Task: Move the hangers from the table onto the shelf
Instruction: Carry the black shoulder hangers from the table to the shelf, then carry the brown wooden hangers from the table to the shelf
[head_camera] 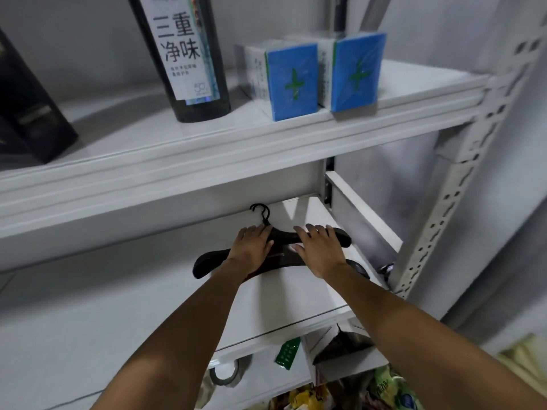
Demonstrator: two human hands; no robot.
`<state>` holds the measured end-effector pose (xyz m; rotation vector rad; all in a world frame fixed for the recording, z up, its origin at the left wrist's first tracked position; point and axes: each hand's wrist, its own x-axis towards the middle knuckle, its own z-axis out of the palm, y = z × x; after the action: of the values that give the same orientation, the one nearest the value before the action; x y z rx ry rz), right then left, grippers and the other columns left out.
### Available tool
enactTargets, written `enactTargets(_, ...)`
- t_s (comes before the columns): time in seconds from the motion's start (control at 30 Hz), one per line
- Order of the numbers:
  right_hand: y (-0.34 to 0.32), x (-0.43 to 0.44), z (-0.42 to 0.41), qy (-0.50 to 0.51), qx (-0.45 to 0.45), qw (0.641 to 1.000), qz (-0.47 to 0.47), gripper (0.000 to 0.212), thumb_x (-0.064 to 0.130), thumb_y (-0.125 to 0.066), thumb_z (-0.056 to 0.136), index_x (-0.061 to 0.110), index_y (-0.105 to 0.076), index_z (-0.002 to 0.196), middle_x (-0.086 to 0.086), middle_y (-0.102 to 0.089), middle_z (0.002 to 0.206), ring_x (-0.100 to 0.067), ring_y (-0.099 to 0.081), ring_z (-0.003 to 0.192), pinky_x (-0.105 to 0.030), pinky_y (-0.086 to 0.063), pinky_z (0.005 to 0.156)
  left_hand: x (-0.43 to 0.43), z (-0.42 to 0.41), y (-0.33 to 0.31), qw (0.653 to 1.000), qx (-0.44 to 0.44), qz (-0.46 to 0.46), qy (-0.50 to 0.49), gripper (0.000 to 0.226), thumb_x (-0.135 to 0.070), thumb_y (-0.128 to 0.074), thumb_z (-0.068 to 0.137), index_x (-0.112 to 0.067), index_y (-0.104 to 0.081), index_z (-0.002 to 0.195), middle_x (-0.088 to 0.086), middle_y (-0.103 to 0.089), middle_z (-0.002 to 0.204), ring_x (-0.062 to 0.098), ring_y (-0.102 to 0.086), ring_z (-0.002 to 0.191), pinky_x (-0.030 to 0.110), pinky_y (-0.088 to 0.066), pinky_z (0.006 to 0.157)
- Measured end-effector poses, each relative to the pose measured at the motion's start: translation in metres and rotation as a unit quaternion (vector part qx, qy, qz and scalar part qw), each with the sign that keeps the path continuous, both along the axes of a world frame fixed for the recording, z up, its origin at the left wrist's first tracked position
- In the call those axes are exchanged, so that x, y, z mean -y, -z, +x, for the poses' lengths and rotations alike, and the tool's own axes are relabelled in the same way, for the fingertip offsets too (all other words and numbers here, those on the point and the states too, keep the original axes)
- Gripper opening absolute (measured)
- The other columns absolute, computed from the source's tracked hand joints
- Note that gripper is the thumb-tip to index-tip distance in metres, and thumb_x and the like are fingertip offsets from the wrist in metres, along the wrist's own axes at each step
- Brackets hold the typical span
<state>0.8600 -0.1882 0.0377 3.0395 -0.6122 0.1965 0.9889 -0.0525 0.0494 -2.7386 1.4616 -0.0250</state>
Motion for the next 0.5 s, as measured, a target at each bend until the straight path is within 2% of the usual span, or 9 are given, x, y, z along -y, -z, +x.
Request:
enactTargets(0.1, -0.016, 0.002, -0.016, 0.044, 0.045, 0.998, 0.023, 0.048, 0.040, -0.033, 0.101, 0.017, -0.040, 0.142, -0.010, -0.057, 0.129, -0.031, -0.052, 0.117, -0.041, -0.033, 0.101, 0.029, -0.011, -0.019, 0.997, -0.008, -0.039, 0.060, 0.049, -0.030, -0.034, 0.102, -0.015, -0.030, 0.147, 0.007, -0.042, 0.147, 0.025, -0.041, 0.133, 0.034, -0.026, 0.110)
enactTargets(0.3, -0.036, -0.006, -0.076, 0.163, 0.125, 0.978, 0.034, 0.034, 0.031, -0.040, 0.099, 0.015, -0.058, 0.124, -0.010, -0.067, 0.109, -0.032, -0.061, 0.102, -0.039, -0.042, 0.089, 0.069, -0.068, -0.041, 0.980, -0.037, -0.046, 0.188, 0.039, -0.027, -0.036, 0.100, -0.021, -0.041, 0.138, 0.005, -0.055, 0.135, 0.026, -0.052, 0.120, 0.037, -0.038, 0.100)
enactTargets(0.37, -0.035, -0.012, -0.104, 0.194, 0.110, 0.974, 0.030, 0.036, 0.030, -0.038, 0.101, 0.016, -0.054, 0.129, -0.010, -0.065, 0.116, -0.031, -0.060, 0.106, -0.039, -0.043, 0.090, 0.071, -0.088, -0.035, 0.972, -0.059, -0.044, 0.225, 0.038, -0.026, -0.039, 0.100, -0.023, -0.044, 0.137, 0.003, -0.054, 0.136, 0.024, -0.052, 0.122, 0.035, -0.038, 0.100)
enactTargets(0.43, -0.032, -0.020, -0.136, 0.234, 0.104, 0.966, 0.037, 0.039, 0.029, -0.034, 0.102, 0.017, -0.045, 0.138, -0.008, -0.059, 0.127, -0.030, -0.055, 0.115, -0.039, -0.040, 0.096, 0.071, -0.107, -0.026, 0.966, -0.069, -0.014, 0.249, 0.042, -0.030, -0.038, 0.100, -0.020, -0.040, 0.141, 0.004, -0.048, 0.143, 0.023, -0.045, 0.130, 0.034, -0.034, 0.107)
enactTargets(0.5, -0.029, -0.027, -0.168, 0.271, 0.100, 0.956, 0.048, 0.040, 0.027, -0.032, 0.103, 0.017, -0.041, 0.141, -0.009, -0.057, 0.131, -0.030, -0.052, 0.118, -0.039, -0.037, 0.098, 0.073, -0.130, -0.016, 0.959, -0.077, 0.016, 0.272, 0.046, -0.033, -0.038, 0.100, -0.018, -0.037, 0.144, 0.006, -0.047, 0.143, 0.024, -0.045, 0.129, 0.035, -0.034, 0.106)
